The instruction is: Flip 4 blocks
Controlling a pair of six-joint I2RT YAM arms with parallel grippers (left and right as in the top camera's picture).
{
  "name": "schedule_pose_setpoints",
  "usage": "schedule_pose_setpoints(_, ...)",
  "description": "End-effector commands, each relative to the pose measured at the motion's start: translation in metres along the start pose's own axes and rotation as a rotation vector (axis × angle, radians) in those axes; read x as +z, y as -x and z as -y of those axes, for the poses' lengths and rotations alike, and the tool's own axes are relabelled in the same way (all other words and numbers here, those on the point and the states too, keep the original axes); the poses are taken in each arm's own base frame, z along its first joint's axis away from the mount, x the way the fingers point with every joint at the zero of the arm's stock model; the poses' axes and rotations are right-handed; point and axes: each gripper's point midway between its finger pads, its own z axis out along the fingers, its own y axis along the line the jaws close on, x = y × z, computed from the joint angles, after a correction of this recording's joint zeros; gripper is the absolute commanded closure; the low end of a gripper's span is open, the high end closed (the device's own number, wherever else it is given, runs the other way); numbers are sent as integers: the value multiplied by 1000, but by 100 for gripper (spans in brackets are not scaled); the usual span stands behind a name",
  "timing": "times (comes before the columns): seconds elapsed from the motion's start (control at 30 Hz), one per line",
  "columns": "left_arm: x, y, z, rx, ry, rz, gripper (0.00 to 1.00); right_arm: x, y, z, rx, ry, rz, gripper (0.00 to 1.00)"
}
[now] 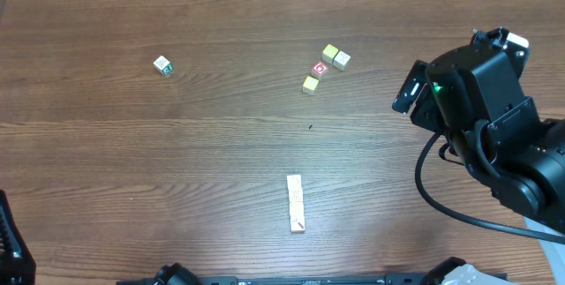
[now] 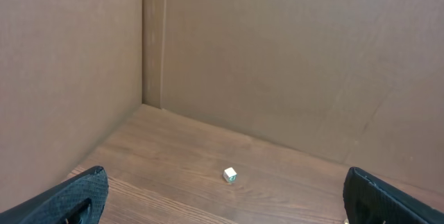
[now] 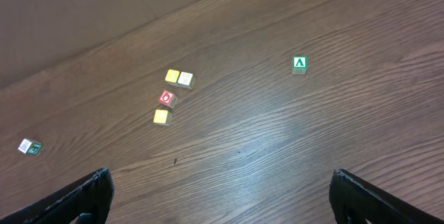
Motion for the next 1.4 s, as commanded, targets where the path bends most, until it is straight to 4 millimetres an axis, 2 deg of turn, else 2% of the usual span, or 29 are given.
schedule_pose_setpoints(0.0, 1, 1, -1, 26, 12, 1, 0, -4, 4, 0, 6, 13, 14, 0)
schedule_pose_setpoints(0.33, 1, 1, -1, 26, 12, 1, 0, -2, 4, -1, 2, 7, 11, 0)
schedule_pose_setpoints(0.47, 1, 1, -1, 26, 12, 1, 0, -5, 1, 5, -6, -7, 3, 0)
schedule_pose_setpoints(0.63, 1, 1, -1, 26, 12, 1, 0, -25, 18, 13, 32, 33, 104, 0)
schedule_pose_setpoints(0.8, 1, 1, -1, 26, 12, 1, 0, -53, 40, 2, -43, 222, 268, 0)
schedule_pose_setpoints(0.9, 1, 1, -1, 26, 12, 1, 0, -61, 42, -4, -93, 348, 350, 0)
schedule_pose_setpoints(0.97, 1, 1, -1, 26, 12, 1, 0, -60, 38, -6, -121, 451, 420, 0)
schedule_pose_setpoints(1.1, 1, 1, -1, 26, 12, 1, 0, -46, 18, 3, -136, 564, 551, 0)
schedule_pose_setpoints(1.37, 1, 1, -1, 26, 12, 1, 0, 16, -48, 34, -98, 642, 747, 0)
